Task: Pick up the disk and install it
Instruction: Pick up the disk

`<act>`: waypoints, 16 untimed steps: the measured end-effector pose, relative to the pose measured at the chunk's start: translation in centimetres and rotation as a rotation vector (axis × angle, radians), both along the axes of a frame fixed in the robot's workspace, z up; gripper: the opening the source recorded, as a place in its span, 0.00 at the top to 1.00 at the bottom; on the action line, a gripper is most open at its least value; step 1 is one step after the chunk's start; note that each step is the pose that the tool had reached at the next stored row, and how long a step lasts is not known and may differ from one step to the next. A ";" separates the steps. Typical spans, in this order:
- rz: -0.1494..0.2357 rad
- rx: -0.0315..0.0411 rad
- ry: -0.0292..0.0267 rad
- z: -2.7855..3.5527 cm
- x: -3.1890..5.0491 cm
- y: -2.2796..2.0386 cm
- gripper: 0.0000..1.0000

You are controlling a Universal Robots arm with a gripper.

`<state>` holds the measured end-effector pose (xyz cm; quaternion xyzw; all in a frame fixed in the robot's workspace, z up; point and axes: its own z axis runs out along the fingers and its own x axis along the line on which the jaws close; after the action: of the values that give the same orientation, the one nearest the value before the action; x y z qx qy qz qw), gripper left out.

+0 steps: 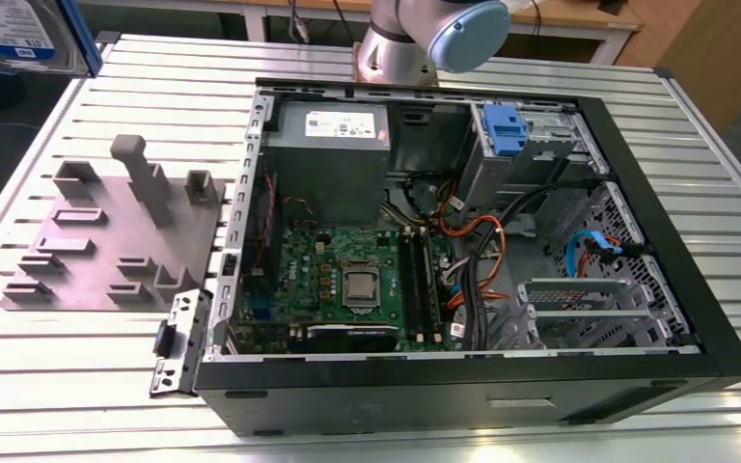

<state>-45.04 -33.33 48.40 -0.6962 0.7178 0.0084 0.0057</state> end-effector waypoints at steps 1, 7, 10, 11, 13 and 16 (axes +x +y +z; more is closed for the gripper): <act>0.000 0.0000 0.0000 0.06 0.00 0.00 0.63; 0.000 -0.0001 0.0001 0.45 0.00 0.00 0.63; 0.000 -0.0003 0.0001 0.65 0.00 0.00 0.63; 0.000 -0.0004 0.0001 0.69 0.00 0.00 0.63; 0.000 -0.0004 -0.0001 0.69 0.00 0.00 0.63; 0.000 -0.0003 0.0000 0.69 0.01 0.00 0.63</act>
<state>-45.03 -33.33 49.09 -0.6962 0.7178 0.0082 0.0056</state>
